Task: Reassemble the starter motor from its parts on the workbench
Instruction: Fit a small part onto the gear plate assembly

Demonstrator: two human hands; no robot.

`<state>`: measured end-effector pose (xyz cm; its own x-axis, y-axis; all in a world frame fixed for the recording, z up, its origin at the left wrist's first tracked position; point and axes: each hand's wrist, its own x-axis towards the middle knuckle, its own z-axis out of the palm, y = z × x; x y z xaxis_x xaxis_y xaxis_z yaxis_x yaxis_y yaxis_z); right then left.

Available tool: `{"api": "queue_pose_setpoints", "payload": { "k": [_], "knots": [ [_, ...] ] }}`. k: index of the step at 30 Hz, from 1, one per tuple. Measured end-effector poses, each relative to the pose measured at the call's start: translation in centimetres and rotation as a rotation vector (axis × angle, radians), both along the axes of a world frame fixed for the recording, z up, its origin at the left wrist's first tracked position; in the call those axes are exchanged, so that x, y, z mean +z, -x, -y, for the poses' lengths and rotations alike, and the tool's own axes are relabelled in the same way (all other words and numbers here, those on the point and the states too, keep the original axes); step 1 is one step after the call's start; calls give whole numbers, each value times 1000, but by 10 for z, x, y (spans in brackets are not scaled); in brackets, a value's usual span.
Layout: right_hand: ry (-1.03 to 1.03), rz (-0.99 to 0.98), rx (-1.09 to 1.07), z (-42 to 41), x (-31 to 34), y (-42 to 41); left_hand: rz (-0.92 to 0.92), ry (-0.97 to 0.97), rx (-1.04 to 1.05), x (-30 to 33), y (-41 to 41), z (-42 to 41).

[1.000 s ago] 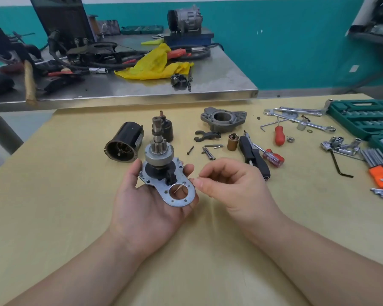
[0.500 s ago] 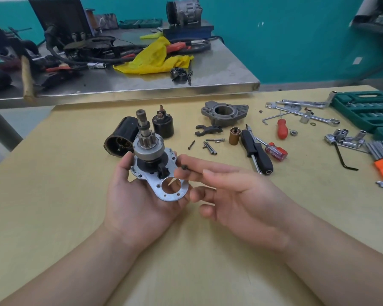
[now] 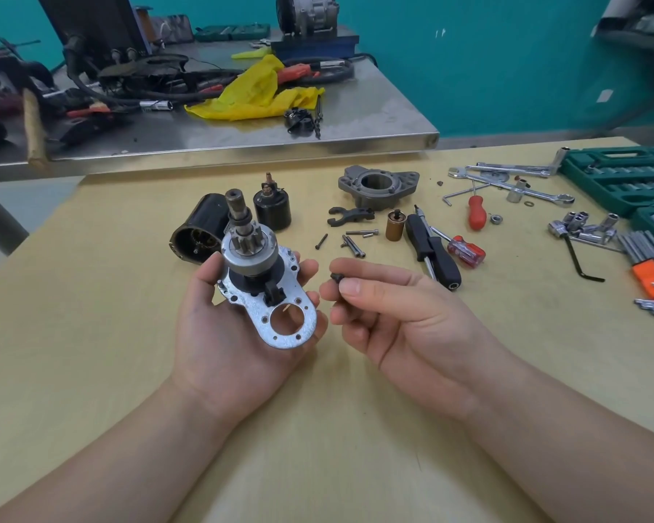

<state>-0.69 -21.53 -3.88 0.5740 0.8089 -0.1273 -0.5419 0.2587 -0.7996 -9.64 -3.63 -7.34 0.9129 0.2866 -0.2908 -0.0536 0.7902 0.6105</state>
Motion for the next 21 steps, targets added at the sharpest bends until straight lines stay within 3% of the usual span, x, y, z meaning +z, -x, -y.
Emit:
{"api": "queue_pose_setpoints", "payload": {
  "k": [4,16,21],
  "knots": [
    [-6,18,2,1,0,0,68,99,-33,-2,0,-2],
    [19,52,-37,0,-4,-1,96,51,-36,-5,0,-2],
    [157,198,-102,-2,-12,-1,59,6,-15,-4,0,-1]
  ]
}}
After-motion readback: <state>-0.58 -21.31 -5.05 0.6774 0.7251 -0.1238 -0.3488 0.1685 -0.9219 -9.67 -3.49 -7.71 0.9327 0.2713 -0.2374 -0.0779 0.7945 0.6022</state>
